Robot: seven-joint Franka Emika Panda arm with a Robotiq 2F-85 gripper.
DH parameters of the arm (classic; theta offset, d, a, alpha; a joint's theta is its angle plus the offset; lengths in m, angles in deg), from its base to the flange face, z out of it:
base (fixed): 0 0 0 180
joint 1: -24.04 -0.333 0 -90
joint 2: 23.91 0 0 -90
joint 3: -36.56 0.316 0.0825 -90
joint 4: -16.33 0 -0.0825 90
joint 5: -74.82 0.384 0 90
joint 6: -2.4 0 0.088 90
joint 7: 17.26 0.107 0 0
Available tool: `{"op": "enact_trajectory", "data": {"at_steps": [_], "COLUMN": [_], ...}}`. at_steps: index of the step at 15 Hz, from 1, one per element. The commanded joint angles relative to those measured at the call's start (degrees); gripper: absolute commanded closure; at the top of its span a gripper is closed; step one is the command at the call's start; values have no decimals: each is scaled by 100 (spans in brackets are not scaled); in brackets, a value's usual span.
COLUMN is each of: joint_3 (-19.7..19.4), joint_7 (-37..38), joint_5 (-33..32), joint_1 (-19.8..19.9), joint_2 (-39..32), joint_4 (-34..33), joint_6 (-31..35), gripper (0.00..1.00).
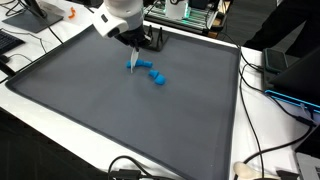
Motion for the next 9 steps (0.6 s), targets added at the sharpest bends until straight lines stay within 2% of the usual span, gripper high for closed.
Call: {"op": "enact_trajectory", "data": {"at_steps": [1, 9], "joint_3": [-13, 6], "joint_7": [-77, -66], "joint_5": [-227, -193], "joint_1": [-32, -28], "joint_2": [-182, -351], "joint_4": [-104, 48], "joint_6": [19, 153], "gripper": [99, 99]}}
